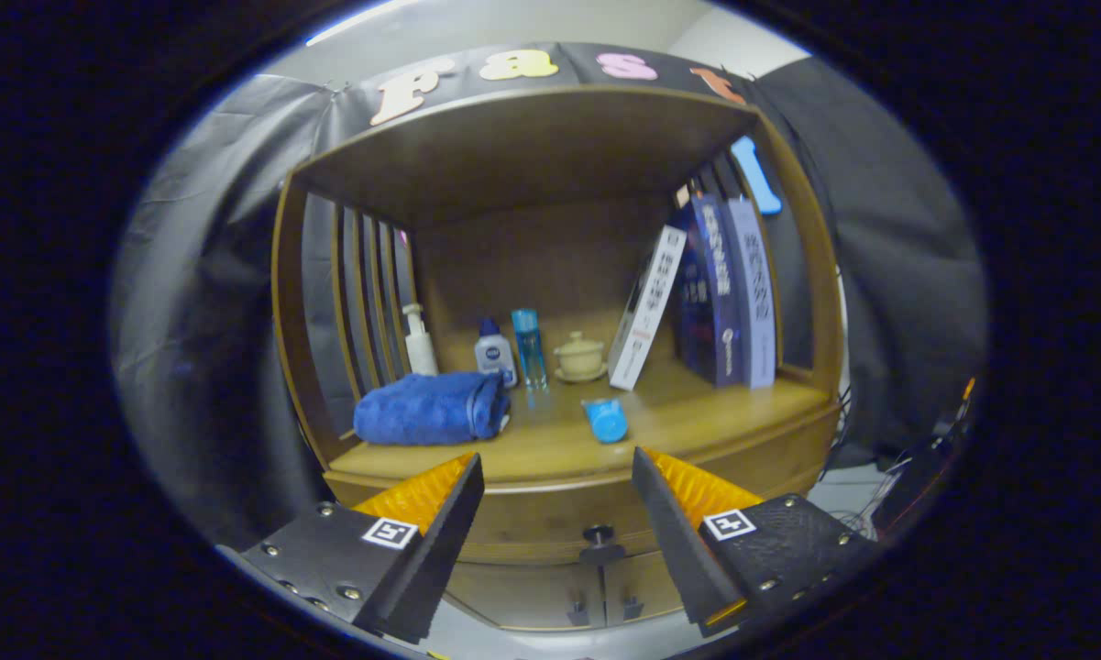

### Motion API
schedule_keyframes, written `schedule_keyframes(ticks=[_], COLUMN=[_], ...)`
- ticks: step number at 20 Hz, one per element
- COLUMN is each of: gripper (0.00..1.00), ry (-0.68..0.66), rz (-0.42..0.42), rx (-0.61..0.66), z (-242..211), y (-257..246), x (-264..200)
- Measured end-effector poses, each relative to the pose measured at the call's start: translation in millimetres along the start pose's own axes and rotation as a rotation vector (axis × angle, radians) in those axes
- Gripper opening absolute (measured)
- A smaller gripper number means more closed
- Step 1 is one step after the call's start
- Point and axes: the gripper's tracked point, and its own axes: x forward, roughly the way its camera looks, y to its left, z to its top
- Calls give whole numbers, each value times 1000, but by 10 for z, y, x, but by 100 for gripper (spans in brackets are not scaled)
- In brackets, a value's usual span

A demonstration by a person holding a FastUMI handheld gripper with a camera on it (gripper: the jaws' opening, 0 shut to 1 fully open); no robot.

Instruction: Pull open the drawer, take out the items inside it, and place them on the countertop above the cabinet.

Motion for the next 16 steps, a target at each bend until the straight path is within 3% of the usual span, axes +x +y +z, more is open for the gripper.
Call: schedule_keyframes(ticks=[8,16], gripper=[98,97], ry=[-158,-145], rz=[-106,-167], rx=[-112,-144], z=[986,1138], y=[-150,-412], x=[-681,-1186])
